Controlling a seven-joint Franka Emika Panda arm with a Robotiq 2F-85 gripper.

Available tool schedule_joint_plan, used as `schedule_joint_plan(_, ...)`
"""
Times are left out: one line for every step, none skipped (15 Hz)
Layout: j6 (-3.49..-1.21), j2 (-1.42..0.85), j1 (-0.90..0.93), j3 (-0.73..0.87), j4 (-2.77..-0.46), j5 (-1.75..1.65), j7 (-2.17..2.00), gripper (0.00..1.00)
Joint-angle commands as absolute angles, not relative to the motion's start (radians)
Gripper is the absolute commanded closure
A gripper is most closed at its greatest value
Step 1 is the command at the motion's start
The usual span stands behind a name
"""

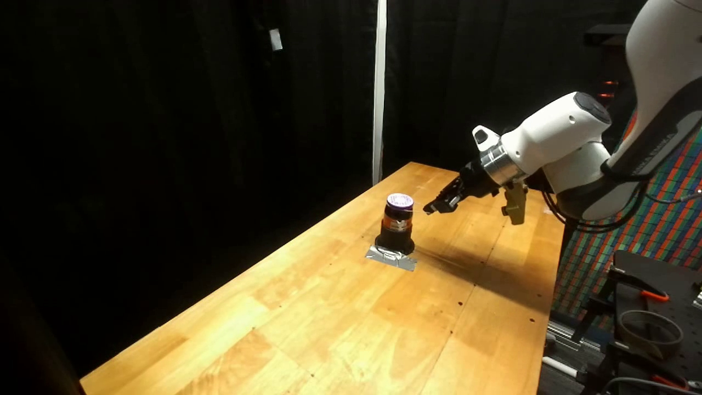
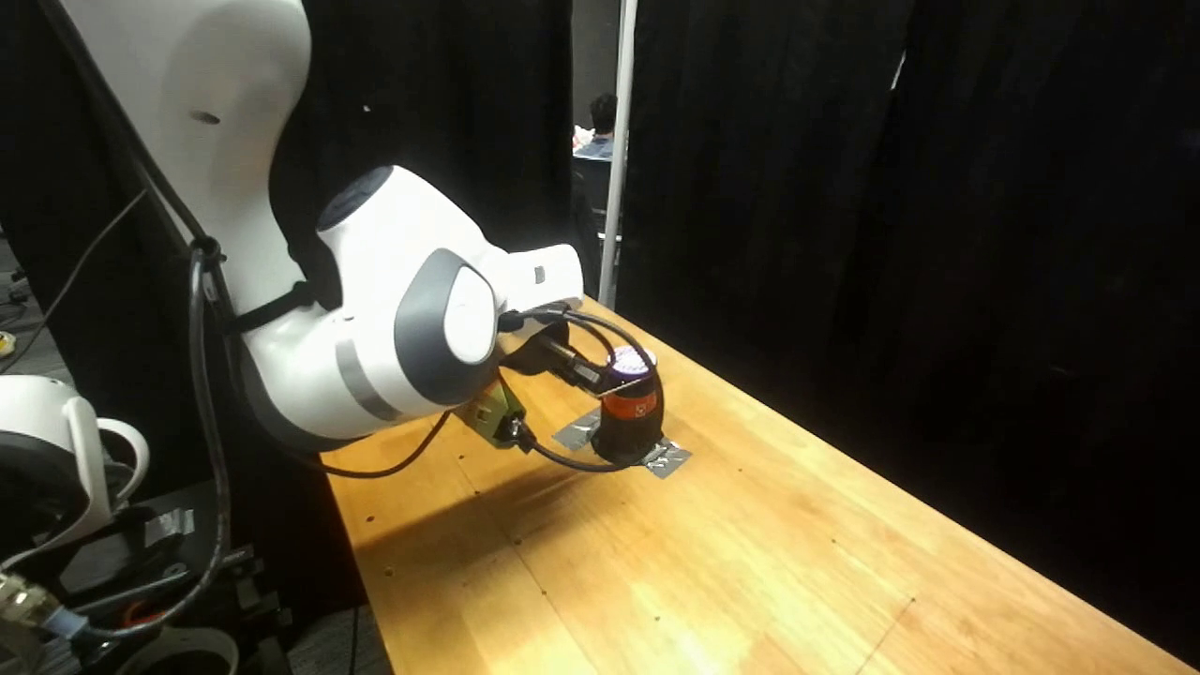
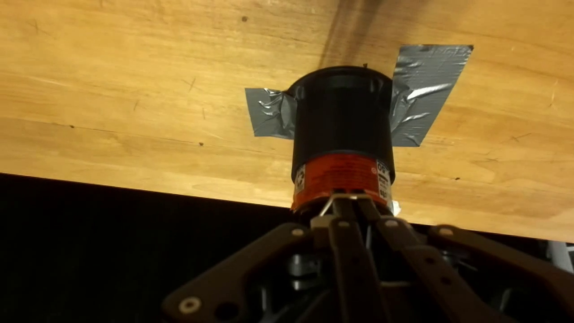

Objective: Remove the rubber band from the jar.

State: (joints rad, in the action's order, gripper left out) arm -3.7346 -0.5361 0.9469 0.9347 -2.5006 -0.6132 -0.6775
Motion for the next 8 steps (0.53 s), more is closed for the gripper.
schedule_joint_plan(-3.848, -0.643, 1.040, 0.960, -2.564, -0.447, -0.641, 0.93)
schedule_joint_plan(-3.867, -0.665, 1.054, 0.953, -2.575, -0.413, -0.640, 0.93)
schedule_joint_plan(-3.890, -0.686, 1.070, 0.951, -2.586, -0.378, -0.640, 0.92)
schedule_joint_plan(-3.912, -0.705, 1.089, 0.951, -2.595, -0.337, -0.642, 0.91)
schedule_joint_plan(-3.940, -0.731, 1.112, 0.954, -2.604, -0.287, -0.639, 0.92)
schedule_joint_plan(-3.965, -0.754, 1.134, 0.955, -2.611, -0.234, -0.637, 0.92)
schedule_joint_plan(-3.991, -0.778, 1.158, 0.955, -2.617, -0.176, -0.631, 0.93)
schedule_joint_plan(-4.012, -0.798, 1.181, 0.955, -2.623, -0.118, -0.626, 0.93)
